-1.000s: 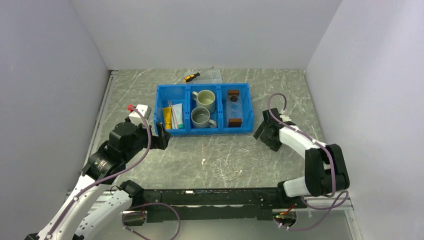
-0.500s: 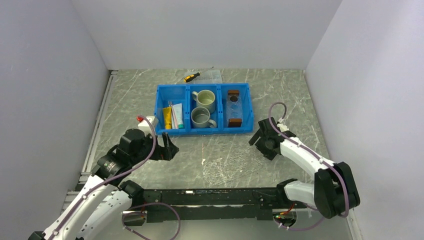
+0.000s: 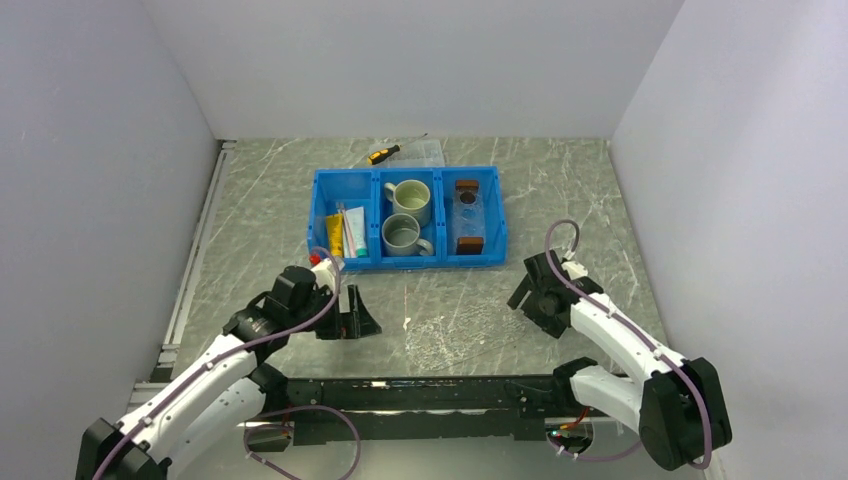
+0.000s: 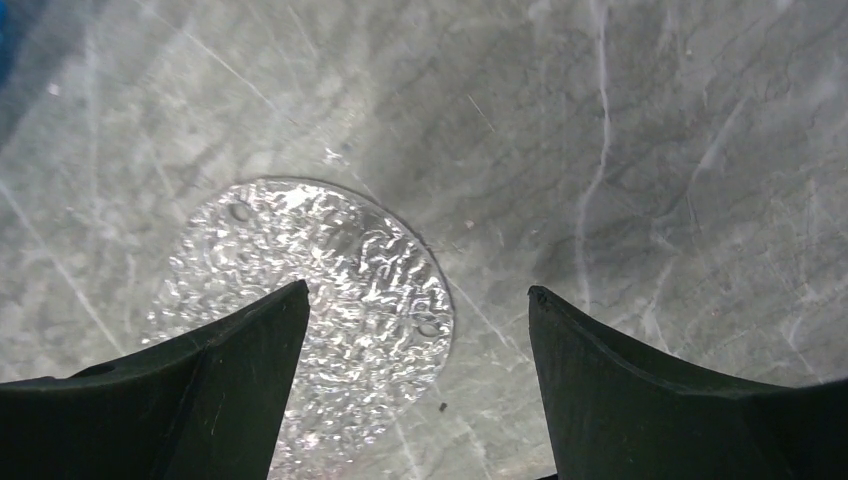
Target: Prepare toiletry sets of a toothbrush and toothpaste on the tray
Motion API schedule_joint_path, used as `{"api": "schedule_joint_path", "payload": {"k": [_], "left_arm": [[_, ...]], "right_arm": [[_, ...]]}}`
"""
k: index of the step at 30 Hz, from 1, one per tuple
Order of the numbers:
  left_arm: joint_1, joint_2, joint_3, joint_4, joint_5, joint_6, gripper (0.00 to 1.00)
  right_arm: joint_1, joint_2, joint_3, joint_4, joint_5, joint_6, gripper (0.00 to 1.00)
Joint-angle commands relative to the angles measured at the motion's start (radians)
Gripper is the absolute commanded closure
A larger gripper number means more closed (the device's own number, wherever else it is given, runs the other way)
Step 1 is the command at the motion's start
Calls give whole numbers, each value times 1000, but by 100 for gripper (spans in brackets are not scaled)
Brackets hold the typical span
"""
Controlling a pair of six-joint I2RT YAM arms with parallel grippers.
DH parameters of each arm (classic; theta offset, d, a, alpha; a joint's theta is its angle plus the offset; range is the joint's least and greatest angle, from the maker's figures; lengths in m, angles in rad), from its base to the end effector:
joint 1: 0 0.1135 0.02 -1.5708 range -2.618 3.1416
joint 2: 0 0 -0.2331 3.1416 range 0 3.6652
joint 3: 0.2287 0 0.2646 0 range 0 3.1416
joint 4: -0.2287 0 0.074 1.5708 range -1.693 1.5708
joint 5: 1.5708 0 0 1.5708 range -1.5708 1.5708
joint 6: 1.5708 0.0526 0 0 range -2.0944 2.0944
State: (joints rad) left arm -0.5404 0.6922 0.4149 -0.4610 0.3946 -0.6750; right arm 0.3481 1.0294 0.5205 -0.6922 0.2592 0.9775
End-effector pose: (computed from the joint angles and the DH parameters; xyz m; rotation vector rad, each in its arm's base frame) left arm 0.1572 -0.1179 0.1669 0.0518 2.4855 -1.0315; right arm 0.1919 0.0553 0.1237 0.8961 2.5406 0.0332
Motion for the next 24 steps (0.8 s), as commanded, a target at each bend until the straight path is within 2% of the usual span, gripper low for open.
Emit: {"api": "schedule_joint_path", "payload": {"k": [1,14,24], "left_arm": [[-5,40,-23,152,106,-54,1],[-5,257,-168,510,227,-119,1],[-6,246,-168,466,222,-118,1]], "right_arm": [[5,-18,-41,45,-55,-20,17],[22,-52,-135,207,-198,-63,16],[77,-124,-176,232,-250,15,17]]}}
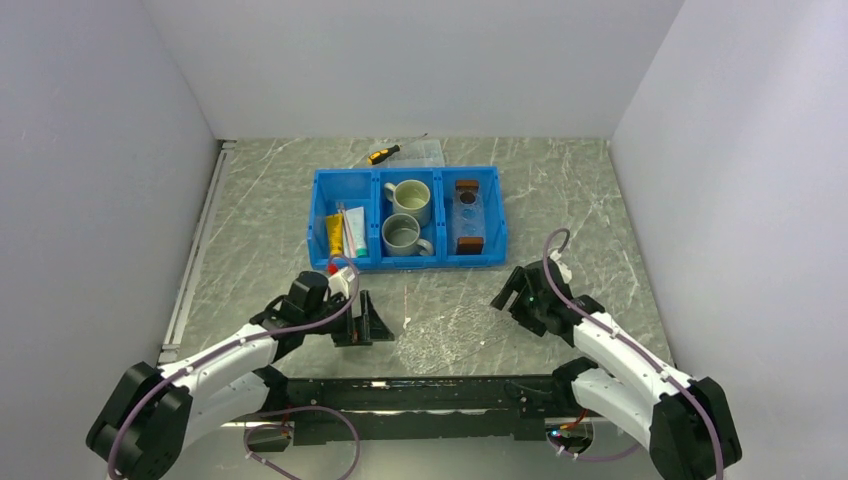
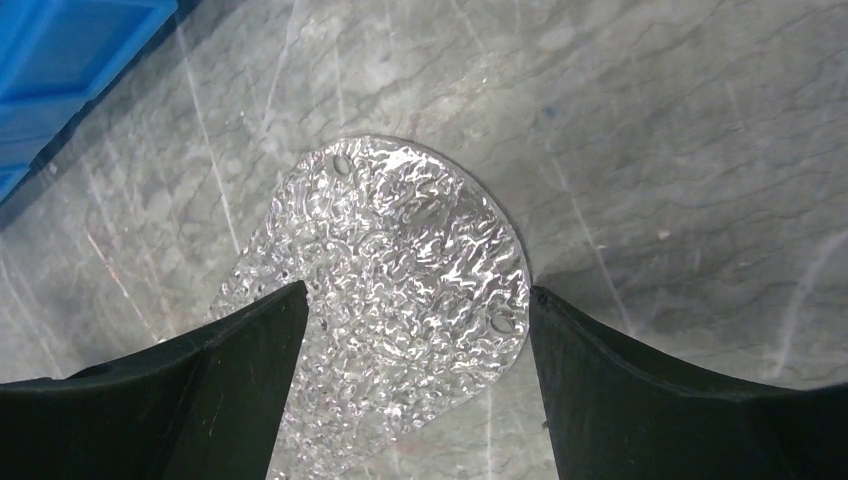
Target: Prepare toiletry sets of a toothbrush and toothpaste on the tray
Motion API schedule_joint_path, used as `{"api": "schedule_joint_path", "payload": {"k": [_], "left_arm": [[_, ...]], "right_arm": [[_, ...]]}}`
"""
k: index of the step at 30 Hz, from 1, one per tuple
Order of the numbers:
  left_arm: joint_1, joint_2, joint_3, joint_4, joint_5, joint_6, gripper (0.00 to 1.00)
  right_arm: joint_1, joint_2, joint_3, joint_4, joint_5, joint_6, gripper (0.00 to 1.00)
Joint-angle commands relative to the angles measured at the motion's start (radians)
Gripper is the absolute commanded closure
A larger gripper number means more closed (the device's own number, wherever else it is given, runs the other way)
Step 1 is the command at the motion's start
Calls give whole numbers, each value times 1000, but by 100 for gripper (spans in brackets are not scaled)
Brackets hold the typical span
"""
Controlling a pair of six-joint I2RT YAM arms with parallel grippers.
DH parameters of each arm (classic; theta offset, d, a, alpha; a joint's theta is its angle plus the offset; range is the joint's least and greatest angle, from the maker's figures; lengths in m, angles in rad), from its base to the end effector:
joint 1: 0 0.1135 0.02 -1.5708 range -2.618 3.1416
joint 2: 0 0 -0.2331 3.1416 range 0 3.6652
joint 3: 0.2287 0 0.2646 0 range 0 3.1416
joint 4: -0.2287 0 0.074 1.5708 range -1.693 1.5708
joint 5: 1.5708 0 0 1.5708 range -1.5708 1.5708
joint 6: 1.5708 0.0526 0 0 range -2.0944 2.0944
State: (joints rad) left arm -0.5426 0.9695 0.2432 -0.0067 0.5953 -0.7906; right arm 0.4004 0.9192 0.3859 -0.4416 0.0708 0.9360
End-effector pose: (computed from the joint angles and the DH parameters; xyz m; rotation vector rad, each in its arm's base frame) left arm 0.1629 -0.1327 0.1008 0.0299 2.5466 -1.3030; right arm 0.1875 0.0753 0.1148 0.7151 2.4993 0.4223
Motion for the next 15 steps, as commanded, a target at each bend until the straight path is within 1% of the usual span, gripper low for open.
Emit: {"api": "schedule_joint_path", "payload": {"k": [1,6,11,15], "left_arm": [[-3,-44,2,9,18,-3,1],[-2,-115,-14,-67,5,-19,1],[-3,-153,-71,-15,77,-75,1],[-3,-195,-92,-45,88,-80,1]], "right_arm": [[32,-20,-45,-17,-64,69,17],[79,-47,-58,-2,-64,124,18],[114,-18,-29,-16,-43,136,18],[135,-9,4,-84,-8,125,17]]}}
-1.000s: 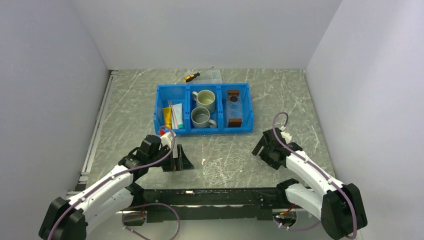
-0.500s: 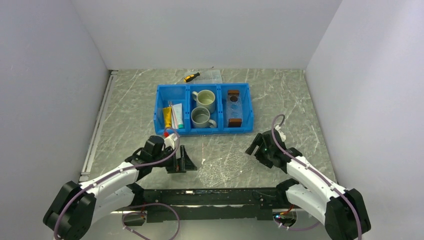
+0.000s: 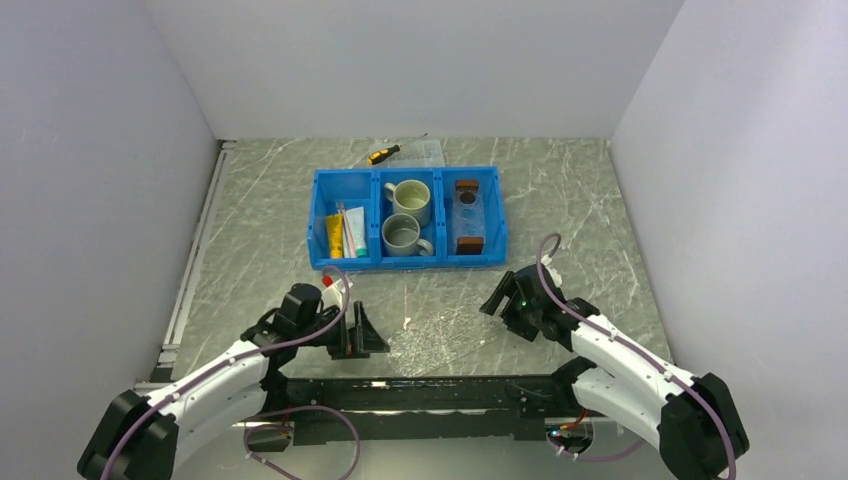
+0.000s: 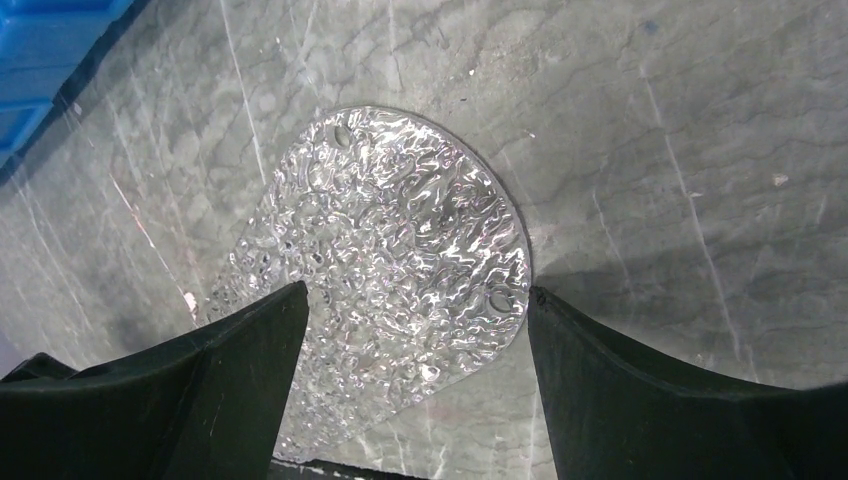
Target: Prepare toiletry sets of a toothbrush and toothpaste on the tray
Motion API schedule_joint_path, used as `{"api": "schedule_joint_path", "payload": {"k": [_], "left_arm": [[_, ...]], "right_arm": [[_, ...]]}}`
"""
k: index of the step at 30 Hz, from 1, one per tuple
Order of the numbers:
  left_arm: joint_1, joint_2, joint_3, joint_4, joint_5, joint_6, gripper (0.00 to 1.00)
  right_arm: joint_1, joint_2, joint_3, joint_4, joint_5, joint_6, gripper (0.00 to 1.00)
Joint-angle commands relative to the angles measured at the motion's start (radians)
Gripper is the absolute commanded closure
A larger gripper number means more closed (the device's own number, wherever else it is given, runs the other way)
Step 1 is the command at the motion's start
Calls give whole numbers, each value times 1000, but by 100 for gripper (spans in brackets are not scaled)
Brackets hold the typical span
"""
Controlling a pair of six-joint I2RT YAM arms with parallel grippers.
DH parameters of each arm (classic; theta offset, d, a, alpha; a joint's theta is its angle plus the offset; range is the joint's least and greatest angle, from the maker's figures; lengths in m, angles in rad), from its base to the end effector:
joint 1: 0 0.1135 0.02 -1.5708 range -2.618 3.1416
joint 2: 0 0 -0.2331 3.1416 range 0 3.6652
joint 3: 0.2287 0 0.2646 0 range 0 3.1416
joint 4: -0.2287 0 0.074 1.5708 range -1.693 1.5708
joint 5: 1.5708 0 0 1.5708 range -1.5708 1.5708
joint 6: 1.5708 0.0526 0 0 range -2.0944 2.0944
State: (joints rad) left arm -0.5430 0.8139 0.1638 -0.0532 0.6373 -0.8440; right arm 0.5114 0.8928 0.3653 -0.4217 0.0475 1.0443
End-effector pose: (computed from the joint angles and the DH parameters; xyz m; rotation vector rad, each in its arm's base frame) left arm 0.1466 -0.1250 0.0995 0.0029 2.5397 -1.3802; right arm 0.1759 0.0959 0.1143 0.7074 2.5161 0.5449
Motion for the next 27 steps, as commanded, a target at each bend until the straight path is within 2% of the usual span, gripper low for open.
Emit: {"api": "schedule_joint_path", "payload": {"k": [1,6,11,17,27], "left_arm": [[-3,-55,-16,-6,46,-29,1],[-2,-105,-46,15,86,-69,1],[-4,-125,-54,3,96,-68,1],[-2,-121,-45,-1,98,-59,1],[-3,-152,-42,-30,86,-46,1]], "right_arm": [[31,15,29,-116,13,15,17],[83,-8,44,-198,32,21,16],[137,-30,34,-207,-2,48,14],[246,-29,-4,-102,-43,134,14],[508,182,55,112,-34,243,13]]}}
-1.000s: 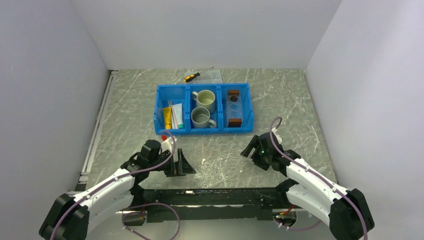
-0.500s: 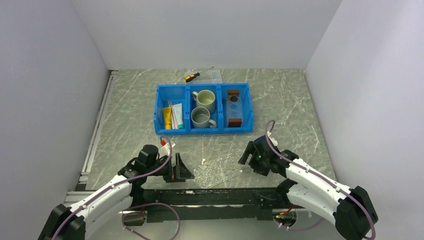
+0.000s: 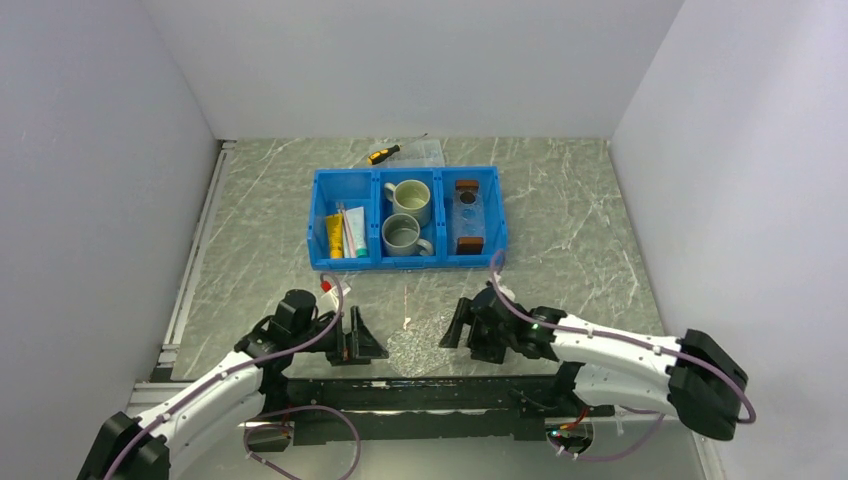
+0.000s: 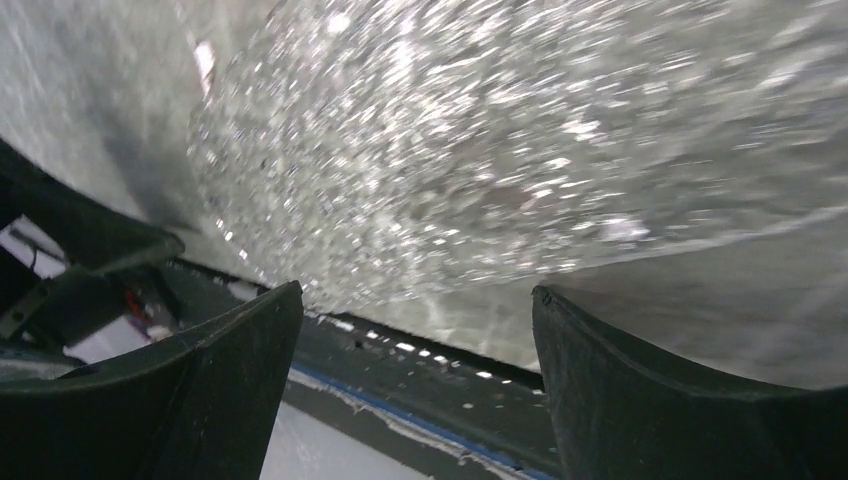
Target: Prepare toiletry sets of a toothbrush and toothpaste on the tray
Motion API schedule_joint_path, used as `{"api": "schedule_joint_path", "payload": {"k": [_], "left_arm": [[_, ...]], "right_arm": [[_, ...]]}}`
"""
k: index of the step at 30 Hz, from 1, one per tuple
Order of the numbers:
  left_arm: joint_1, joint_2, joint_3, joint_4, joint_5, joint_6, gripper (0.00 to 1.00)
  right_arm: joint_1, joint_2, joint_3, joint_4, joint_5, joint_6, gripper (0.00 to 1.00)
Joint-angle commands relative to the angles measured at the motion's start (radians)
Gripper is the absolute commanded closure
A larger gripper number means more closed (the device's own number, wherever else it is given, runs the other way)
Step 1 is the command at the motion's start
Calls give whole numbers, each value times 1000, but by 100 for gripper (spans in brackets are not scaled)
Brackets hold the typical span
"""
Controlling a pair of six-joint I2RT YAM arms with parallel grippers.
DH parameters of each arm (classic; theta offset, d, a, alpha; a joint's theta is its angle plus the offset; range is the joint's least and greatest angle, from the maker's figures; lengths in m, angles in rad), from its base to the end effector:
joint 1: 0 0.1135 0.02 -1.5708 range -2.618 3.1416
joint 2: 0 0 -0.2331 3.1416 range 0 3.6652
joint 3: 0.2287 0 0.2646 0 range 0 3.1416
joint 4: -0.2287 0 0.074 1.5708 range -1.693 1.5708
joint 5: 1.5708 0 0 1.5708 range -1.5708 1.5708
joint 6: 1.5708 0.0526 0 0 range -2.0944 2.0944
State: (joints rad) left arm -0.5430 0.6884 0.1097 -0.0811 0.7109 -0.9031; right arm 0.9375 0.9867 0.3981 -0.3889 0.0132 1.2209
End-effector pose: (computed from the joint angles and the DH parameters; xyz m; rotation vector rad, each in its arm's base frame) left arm 0.1351 -0.1216 0.1011 -0.0004 2.5260 -1.4972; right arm 0.1248 0.1688 0.1098 0.3949 2.7289 0.7344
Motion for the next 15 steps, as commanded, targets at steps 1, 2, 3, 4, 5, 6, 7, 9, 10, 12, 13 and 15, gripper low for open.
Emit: {"api": "schedule_joint_path", "payload": {"k": [1,2,3,4,5,6,7,9,10,12,13,15], "left_arm": [[-2,-31,15,-10,9,16,1],[-3,-36,19,-19,5,17,1],[-3,-41,24,-32,-1,20,1],[-3,-49,31,-48,-12,24,1],[-3,-61,36,-66,-28,27,1],[-3,-77,41,-83,-41,26,1],[-3,-94,46,-101,-57,27,1],[-3,-127,63,-142,-96,32,1],[-3,-141,70,-161,-108,35,1],[-2,-163,83,-198,-129,44,1],[-2,-171,90,-215,-139,49,1],[-1,-186,101,-240,-154,56,1]], "right_arm": [[106,114,31,100,4,75,13],[126,140,44,113,8,82,13],[151,166,60,122,14,89,13],[169,193,72,135,19,95,12],[183,217,84,149,22,100,12],[196,239,93,164,24,108,12],[206,258,103,176,29,118,12],[224,288,118,198,42,133,12],[230,303,127,207,47,138,12],[241,327,144,221,59,148,12],[244,338,155,226,65,151,12],[251,363,179,228,80,155,12]]}}
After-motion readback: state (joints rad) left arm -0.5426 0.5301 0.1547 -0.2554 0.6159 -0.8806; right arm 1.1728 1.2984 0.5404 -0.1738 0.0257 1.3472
